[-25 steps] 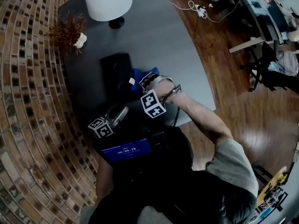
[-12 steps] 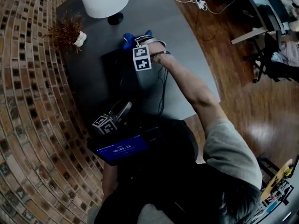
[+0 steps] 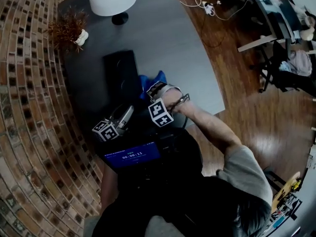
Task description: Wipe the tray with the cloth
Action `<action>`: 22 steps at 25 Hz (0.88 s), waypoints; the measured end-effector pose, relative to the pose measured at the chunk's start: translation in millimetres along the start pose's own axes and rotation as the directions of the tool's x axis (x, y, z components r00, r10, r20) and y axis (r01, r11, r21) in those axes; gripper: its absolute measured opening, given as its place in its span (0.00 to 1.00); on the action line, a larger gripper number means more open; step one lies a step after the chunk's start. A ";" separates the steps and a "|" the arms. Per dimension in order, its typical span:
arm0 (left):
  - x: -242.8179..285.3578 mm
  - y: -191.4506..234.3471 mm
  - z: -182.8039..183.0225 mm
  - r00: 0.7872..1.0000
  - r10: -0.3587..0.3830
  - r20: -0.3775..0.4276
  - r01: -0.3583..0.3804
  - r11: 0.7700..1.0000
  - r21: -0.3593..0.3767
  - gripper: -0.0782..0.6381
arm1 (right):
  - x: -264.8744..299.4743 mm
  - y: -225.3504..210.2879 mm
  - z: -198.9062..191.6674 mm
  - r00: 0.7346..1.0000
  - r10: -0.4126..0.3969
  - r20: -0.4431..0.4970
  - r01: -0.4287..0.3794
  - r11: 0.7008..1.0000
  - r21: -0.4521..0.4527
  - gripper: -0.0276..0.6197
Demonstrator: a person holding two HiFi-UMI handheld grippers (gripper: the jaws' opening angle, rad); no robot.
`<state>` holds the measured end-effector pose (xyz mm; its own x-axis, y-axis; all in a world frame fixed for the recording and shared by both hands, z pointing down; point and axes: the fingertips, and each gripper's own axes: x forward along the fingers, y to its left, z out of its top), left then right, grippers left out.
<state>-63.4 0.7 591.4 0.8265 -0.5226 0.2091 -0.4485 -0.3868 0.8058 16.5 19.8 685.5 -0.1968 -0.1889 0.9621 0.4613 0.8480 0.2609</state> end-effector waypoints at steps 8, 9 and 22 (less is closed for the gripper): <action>-40.2 4.2 -5.5 0.982 0.097 0.164 -0.049 0.960 -0.277 0.47 | -50.2 -86.6 -70.8 0.989 -0.096 0.114 0.029 0.876 0.482 0.32; -43.9 11.8 -7.4 0.974 0.129 0.186 -0.059 0.939 -0.340 0.47 | -58.3 -127.5 -91.8 0.978 -0.181 0.101 0.087 0.801 0.592 0.32; -44.4 68.2 9.8 0.901 0.300 0.314 -0.073 0.817 -0.572 0.57 | 40.0 -268.9 -122.2 0.976 0.135 0.168 -0.216 0.615 0.759 0.30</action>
<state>-134.0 -10.0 631.7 0.5029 -0.8254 0.2565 -0.2325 0.1566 0.9599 -9.7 -276.3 663.5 -0.2754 0.0133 0.9612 -0.3302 0.9377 -0.1076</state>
